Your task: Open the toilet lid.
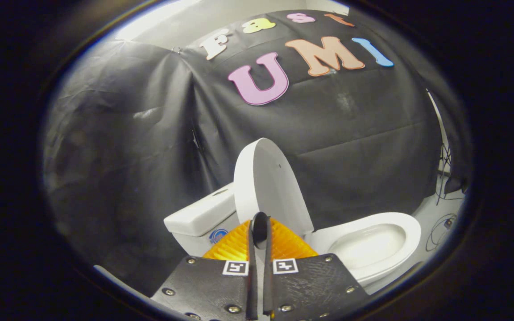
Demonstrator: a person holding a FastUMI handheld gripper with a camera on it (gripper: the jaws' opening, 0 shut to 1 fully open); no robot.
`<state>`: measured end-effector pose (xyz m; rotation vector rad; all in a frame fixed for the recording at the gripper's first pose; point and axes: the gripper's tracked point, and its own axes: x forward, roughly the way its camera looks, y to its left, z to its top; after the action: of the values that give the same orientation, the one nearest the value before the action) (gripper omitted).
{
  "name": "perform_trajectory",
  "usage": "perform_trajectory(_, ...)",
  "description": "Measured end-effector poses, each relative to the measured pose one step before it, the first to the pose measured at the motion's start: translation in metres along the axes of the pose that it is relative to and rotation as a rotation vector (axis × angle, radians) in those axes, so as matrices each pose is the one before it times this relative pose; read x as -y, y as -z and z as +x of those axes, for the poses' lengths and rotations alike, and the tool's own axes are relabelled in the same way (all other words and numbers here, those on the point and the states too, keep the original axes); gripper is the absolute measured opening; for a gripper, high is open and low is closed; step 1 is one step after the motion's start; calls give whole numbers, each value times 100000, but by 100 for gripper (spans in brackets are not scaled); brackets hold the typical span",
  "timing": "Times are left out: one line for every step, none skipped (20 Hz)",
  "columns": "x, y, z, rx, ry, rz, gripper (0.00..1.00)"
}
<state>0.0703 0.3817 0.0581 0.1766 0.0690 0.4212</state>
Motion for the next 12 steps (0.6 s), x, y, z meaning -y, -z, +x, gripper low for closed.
perform_trajectory(-352,159,78,665,-535,-602,5)
perform_trajectory(-342,125,160,314,-635,-1291,6)
perform_trajectory(-235,170,6,402,6,-1501,6)
perform_trajectory(-68,26,-34,335,167,-1191,7)
perform_trajectory(3,-27,79,259,-107,-146,7)
perform_trajectory(38,-145,-31,496,-143,75,8)
perform_trajectory(-185,307,69,-359,-514,266,8)
perform_trajectory(-129,-13,-3,-26,-923,403,9)
perform_trajectory(-217,206,138,-619,-799,690,9)
perform_trajectory(3,-66,106,399,-750,940,11)
perform_trajectory(-154,365,101,-1287,-1269,976,12)
perform_trajectory(-164,-151,-12,924,-644,675,14)
